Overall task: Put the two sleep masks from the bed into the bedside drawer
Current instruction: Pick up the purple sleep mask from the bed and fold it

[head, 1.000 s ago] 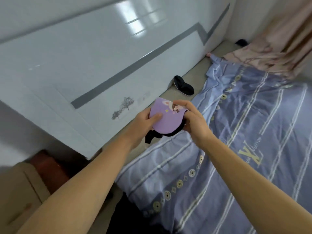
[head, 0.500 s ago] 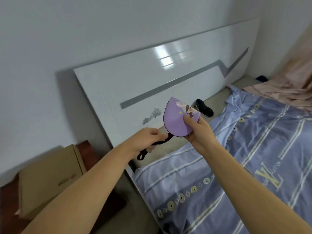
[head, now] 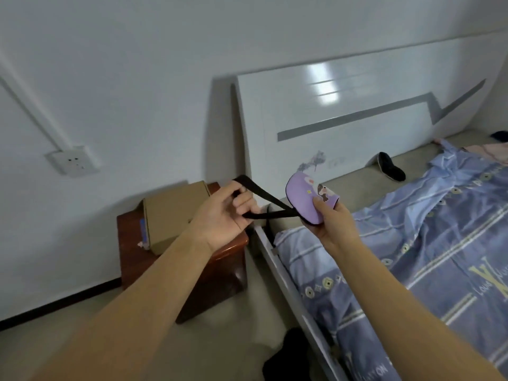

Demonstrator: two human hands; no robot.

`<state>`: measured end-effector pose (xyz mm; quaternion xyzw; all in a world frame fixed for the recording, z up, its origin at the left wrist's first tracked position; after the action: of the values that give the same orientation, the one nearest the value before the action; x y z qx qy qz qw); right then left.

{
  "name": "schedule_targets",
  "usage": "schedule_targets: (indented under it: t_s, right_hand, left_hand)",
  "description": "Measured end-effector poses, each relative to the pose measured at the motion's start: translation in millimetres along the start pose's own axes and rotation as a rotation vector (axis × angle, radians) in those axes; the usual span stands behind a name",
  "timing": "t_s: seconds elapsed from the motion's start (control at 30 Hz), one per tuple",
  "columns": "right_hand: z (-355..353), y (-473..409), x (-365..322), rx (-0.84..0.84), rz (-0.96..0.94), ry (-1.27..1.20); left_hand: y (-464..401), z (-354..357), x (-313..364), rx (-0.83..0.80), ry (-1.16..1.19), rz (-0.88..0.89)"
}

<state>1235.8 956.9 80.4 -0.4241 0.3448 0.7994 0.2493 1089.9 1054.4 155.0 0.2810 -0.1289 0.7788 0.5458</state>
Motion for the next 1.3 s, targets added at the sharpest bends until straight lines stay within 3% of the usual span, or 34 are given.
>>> schedule_targets:
  t_s: [0.03,0.13,0.2,0.23,0.3,0.43,0.5,0.53,0.57,0.67,0.73,0.8,0.87,0.93,1.0,1.07,1.1,1.17,1.23,1.3]
  right_hand:
    - [4.7,9.6,8.7,0.017,0.005,0.011]
    - [23.3,35.0,12.9,0.012,-0.061,0.052]
    - [33.8,49.4,6.0,-0.022,-0.104,0.041]
    - [37.0,55.8,1.6,-0.037,-0.122,0.056]
    - [39.5,66.8,-4.6,-0.057,-0.146,0.101]
    - [22.2,76.2,-4.9,-0.013,-0.128,0.129]
    - [7.9,76.9,-2.7,0.017,-0.071,0.121]
    - [1.5,76.6,-4.2,0.027,-0.049,0.103]
    - [-4.2,76.5,-7.8,0.037,-0.040,0.086]
    - [-18.6,73.3,-29.6,0.048,-0.094,0.100]
    - [-20.1,73.2,-44.2,0.016,-0.158,0.152]
    - [-19.9,75.3,-49.6,-0.001,-0.200,0.226]
    - [-23.2,77.6,-44.5,0.005,-0.202,0.266]
    - [-30.7,76.9,-32.2,0.036,-0.176,0.287]
    - [-34.8,74.6,-18.9,0.047,-0.110,0.263]
    - [-30.6,72.9,-4.3,-0.003,0.026,0.196]
    - [-25.1,73.3,4.9,-0.062,0.124,0.190]
    - [-6.5,83.7,18.7,-0.277,0.307,0.301]
    - [8.6,96.6,24.6,-0.520,0.394,0.459]
    - [15.2,105.0,21.3,-0.682,0.392,0.507]
  left_hand:
    - [20.0,13.3,-11.6,-0.107,-0.076,-0.114]
    - [72.4,10.6,-65.9,-0.276,-0.711,-0.538]
    - [89.6,-28.4,-89.6,-0.092,-0.978,-0.772]
    - [93.4,-45.8,-89.8,0.072,-1.016,-0.781]
    - [85.3,-53.6,-81.8,0.306,-0.732,-0.546]
    - [65.8,-42.4,-26.8,0.407,0.234,0.203]
    - [62.6,-26.7,-9.6,0.313,0.447,0.342]
    - [58.4,-13.5,-10.8,0.250,0.427,0.295]
    - [53.1,2.8,-23.4,0.173,0.300,0.134]
    - [62.4,29.1,-112.1,-0.128,-0.447,-0.548]
    - [71.5,7.3,-144.7,-0.064,-0.666,-0.771]
    - [64.0,-15.5,-146.8,0.178,-0.501,-0.684]
    - [53.1,-35.0,-130.9,0.420,-0.216,-0.438]
    - [43.4,-50.5,-108.7,0.558,-0.190,-0.180]
    - [39.3,-46.7,-81.0,0.585,-0.658,0.015]
    - [36.5,-3.4,-62.4,0.411,-1.350,0.163]
    - [36.8,15.8,-61.0,0.295,-1.580,0.228]
    - [31.8,32.2,-68.1,0.131,-1.789,0.248]
    - [38.1,36.9,-69.8,0.069,-2.012,0.152]
    - [52.5,52.8,-71.5,-0.076,-2.164,0.315]
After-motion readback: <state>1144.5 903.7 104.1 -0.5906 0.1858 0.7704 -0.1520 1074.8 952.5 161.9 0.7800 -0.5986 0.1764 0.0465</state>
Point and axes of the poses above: each hand's wrist, its own y-axis away from the middle knuckle, its own z-axis out of the palm, x = y × z, the point moved 10 cm from there along -y, towards the middle knuckle, and after that the axes turned 1 degree about y, right-handed, at the moved point
